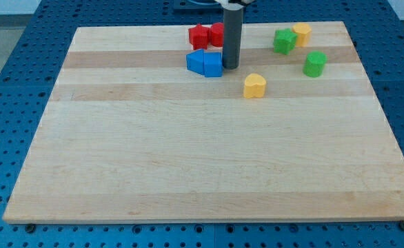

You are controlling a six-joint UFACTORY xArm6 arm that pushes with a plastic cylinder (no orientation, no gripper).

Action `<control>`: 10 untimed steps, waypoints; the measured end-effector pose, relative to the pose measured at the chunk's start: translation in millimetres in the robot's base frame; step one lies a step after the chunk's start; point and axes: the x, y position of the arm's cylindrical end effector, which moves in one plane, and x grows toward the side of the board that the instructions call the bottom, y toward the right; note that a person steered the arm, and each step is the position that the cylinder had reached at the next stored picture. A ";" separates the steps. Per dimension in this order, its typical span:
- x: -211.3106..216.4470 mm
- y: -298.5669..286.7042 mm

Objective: Nudge the green star between yellow and green circle

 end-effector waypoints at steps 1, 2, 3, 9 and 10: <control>-12.8 11.0; -29.6 17.6; -45.7 23.4; -74.2 101.5; -74.2 109.7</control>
